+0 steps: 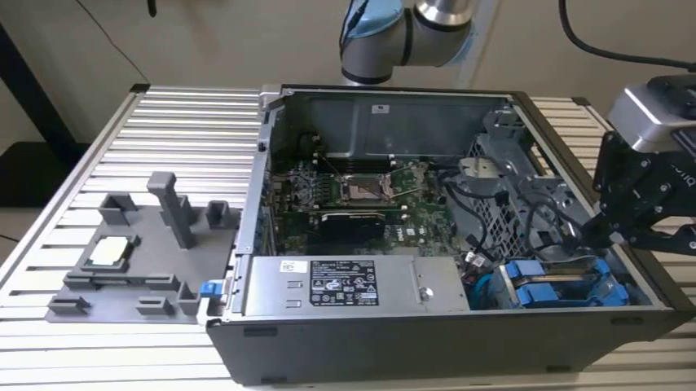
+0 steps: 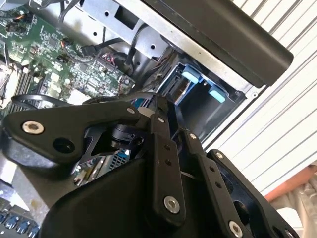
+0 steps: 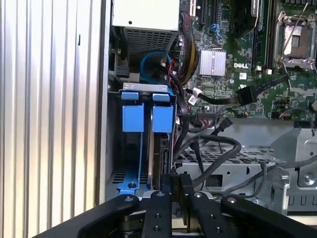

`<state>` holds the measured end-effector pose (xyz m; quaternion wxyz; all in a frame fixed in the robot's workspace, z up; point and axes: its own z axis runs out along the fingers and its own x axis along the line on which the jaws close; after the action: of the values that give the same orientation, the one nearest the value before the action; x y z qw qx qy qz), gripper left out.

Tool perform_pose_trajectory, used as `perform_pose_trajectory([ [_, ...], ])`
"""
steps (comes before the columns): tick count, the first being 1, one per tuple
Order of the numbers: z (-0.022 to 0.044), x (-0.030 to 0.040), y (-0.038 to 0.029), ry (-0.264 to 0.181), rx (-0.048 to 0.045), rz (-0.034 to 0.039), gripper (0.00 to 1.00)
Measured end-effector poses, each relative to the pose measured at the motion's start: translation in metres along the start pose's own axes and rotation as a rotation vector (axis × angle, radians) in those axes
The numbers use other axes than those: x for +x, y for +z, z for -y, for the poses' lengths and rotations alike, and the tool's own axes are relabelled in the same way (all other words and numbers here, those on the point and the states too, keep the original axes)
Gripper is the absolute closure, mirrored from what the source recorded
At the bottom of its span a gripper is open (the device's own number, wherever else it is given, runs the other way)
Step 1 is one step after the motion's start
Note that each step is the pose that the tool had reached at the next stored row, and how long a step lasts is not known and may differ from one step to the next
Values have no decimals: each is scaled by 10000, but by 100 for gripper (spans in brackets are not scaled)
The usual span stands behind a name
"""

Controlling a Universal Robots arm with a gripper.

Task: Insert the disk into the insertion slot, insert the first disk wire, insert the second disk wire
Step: 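Insert the first disk wire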

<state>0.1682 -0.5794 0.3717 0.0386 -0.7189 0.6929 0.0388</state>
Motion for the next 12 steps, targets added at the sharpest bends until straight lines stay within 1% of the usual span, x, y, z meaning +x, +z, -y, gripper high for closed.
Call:
perform_pose_trajectory([
  [1, -3, 1, 10, -9, 82, -1, 81],
  [2, -6, 2, 21, -15, 134, -5, 81],
  [3, -10, 2, 36, -17, 154, -7, 81],
  [9, -18, 9, 137, -25, 166, -15, 81],
  [12, -25, 12, 175, -32, 219, -18, 81],
])
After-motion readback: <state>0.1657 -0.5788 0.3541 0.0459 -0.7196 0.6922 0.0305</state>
